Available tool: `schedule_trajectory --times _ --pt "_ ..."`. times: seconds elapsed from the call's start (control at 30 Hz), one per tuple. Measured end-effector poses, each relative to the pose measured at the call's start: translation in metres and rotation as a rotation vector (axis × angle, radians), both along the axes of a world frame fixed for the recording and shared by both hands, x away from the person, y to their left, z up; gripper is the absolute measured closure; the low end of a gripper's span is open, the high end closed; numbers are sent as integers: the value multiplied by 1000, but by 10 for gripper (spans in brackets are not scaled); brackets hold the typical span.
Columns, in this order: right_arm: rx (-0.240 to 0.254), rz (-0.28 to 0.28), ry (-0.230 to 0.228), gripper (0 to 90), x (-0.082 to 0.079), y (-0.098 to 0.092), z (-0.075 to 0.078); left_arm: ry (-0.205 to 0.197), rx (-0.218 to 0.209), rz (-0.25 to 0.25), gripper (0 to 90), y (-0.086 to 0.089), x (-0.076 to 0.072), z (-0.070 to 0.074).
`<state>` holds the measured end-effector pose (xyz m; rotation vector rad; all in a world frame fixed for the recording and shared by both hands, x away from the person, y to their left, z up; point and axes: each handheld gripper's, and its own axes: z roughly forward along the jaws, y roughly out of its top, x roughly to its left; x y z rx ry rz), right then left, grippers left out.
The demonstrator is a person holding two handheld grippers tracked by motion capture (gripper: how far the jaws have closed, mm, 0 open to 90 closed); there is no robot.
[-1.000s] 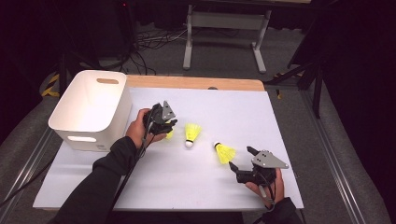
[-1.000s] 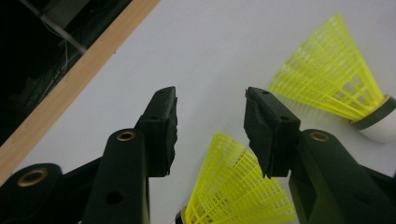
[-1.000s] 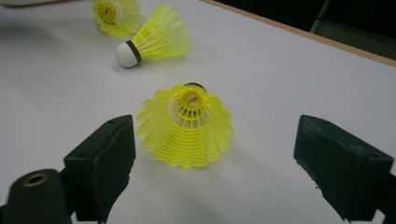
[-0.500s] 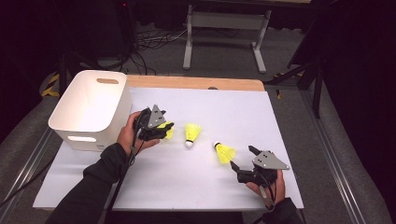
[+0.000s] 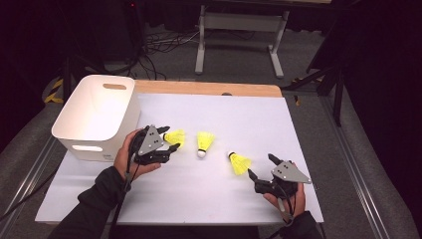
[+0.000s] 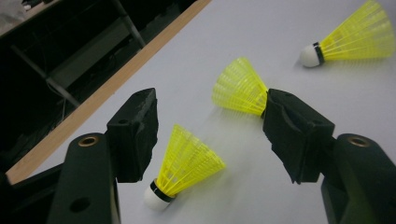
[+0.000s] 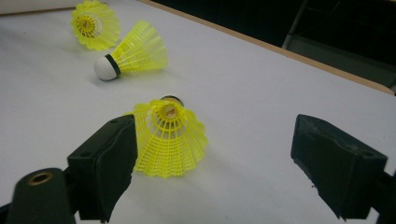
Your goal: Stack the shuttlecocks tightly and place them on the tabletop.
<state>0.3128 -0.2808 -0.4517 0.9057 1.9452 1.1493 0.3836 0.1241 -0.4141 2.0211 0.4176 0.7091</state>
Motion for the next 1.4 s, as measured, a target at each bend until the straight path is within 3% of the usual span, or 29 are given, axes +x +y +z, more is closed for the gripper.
schedule_trajectory --times 0.1,0.33,0.6,0.63,0.73,0.93,1.13,1.33,1.4 --pt "-1 -12 -24 164 -2 -1 1 -17 14 1 328 1 -5 0" --pt "-2 -10 -21 163 -2 -2 1 -66 27 -11 264 9 -18 -5" --pt "-4 -2 -17 162 -2 -1 0 -95 50 -31 191 31 -32 -13" --pt "-4 -1 -17 162 -2 -1 0 -96 38 -31 175 35 -34 -14" --pt "-9 1 -14 162 -2 0 0 -84 13 -34 162 45 -37 -16" --pt "-19 12 -8 161 -1 2 -1 -82 39 -31 153 54 -45 -21" --pt "-25 9 -1 161 -1 3 -2 -81 27 -42 140 59 -51 -24" --pt "-32 16 5 161 0 4 -3 -55 41 -49 75 66 -54 -29" --pt "-33 17 5 161 0 4 -3 -48 28 -44 72 69 -55 -30"
